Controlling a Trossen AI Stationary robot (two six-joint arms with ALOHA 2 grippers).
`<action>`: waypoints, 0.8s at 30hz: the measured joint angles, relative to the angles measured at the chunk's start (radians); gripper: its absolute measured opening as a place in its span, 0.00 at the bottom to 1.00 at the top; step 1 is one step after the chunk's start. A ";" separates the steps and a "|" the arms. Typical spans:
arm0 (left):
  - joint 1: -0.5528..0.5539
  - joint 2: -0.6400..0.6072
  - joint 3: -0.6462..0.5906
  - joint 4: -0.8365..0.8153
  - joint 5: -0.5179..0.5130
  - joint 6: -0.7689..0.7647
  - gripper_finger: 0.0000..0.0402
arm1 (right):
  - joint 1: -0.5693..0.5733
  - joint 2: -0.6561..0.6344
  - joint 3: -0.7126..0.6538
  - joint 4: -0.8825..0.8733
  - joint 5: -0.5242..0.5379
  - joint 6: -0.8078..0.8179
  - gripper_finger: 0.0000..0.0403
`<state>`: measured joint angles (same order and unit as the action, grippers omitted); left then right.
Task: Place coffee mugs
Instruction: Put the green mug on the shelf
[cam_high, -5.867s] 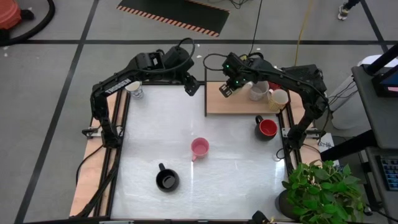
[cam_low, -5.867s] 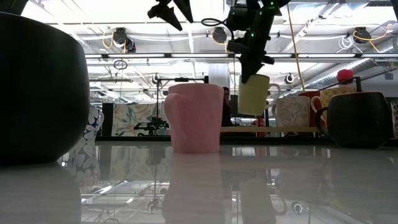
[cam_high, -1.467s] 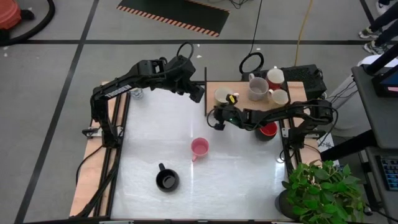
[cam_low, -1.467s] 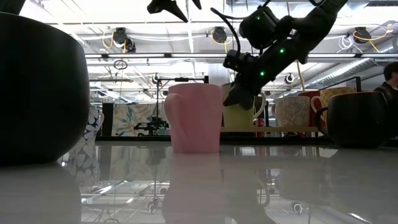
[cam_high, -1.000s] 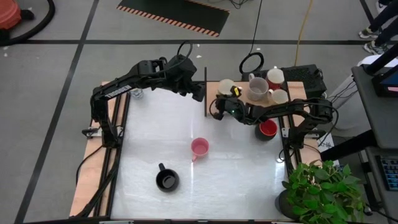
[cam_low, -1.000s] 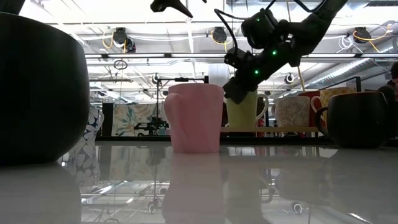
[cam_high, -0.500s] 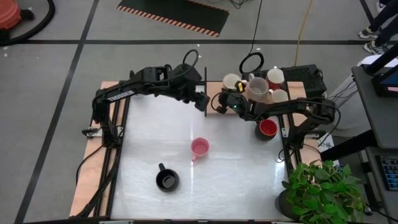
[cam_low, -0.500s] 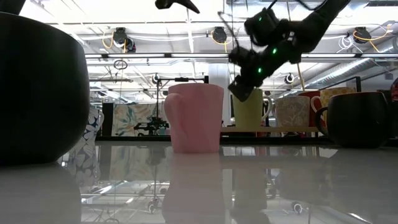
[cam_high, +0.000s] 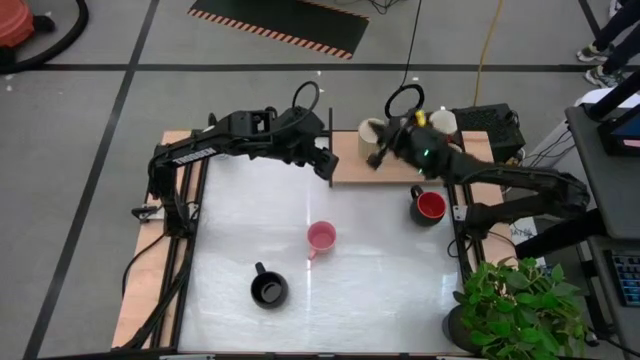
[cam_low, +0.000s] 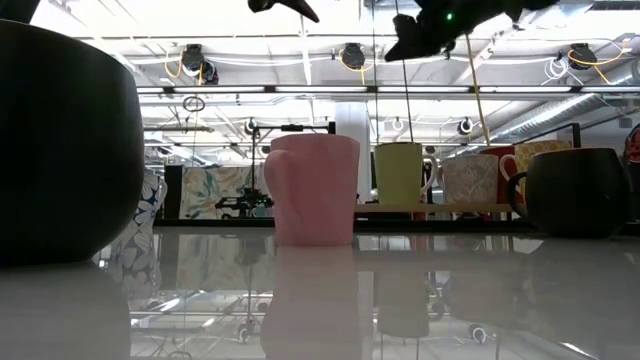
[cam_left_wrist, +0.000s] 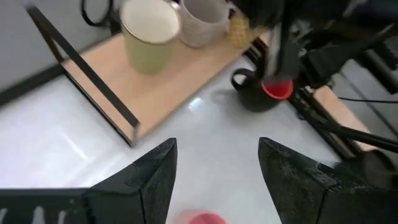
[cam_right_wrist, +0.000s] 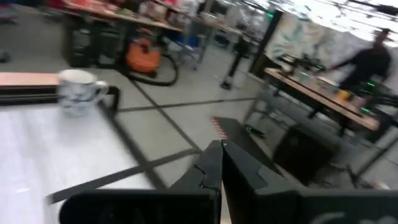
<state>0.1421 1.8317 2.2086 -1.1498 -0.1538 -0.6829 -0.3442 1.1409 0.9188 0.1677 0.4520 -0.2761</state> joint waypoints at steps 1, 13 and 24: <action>0.001 0.000 0.000 0.001 -0.016 0.017 0.57 | -0.024 -0.006 0.031 -0.047 -0.005 0.004 0.00; 0.072 0.002 0.000 0.001 -0.066 0.164 0.57 | -0.316 0.233 0.439 -0.573 -0.424 0.167 0.00; 0.044 0.002 0.000 -0.088 -0.066 0.124 0.57 | -0.483 0.502 0.807 -0.953 -0.667 0.308 0.00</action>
<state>0.1857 1.8332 2.2082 -1.2373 -0.2203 -0.5589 -0.8273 1.6428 1.7263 -0.7849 -0.2145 0.0317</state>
